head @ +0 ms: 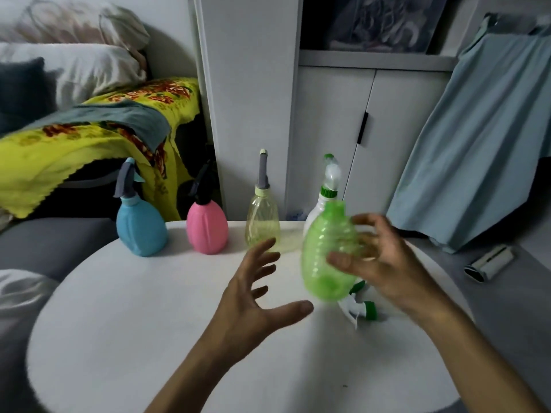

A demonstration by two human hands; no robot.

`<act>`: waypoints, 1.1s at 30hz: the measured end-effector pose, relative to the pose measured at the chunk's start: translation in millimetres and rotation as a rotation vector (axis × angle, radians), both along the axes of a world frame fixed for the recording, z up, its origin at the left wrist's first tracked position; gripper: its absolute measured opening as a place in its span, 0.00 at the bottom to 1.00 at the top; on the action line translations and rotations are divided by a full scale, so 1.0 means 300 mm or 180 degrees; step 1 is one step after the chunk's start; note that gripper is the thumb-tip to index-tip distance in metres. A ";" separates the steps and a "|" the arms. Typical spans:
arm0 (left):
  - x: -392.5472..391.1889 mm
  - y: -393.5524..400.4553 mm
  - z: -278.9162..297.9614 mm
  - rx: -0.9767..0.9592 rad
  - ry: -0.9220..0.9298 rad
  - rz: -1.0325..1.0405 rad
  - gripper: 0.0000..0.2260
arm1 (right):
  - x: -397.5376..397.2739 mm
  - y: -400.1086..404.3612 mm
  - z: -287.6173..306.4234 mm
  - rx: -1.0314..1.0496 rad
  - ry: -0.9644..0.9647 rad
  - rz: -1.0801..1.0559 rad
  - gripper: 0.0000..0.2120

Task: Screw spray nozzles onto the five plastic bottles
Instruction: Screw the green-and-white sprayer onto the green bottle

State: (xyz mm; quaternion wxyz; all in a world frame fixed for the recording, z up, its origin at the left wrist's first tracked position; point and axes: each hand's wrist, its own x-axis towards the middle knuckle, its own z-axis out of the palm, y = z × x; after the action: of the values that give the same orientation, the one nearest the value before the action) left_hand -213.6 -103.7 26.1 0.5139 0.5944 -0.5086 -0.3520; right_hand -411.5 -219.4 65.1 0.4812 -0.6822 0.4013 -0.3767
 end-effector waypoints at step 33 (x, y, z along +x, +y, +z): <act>0.180 0.103 -0.035 -0.0379 -0.2271 0.0897 0.34 | 0.041 0.029 0.041 0.0106 -0.2398 -0.0369 0.13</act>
State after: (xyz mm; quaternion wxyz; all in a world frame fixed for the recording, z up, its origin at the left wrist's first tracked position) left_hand -159.5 -72.7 15.5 0.3816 0.7127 -0.5882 -0.0189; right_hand -399.3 -210.7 77.4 0.5839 -0.4643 0.2402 -0.6211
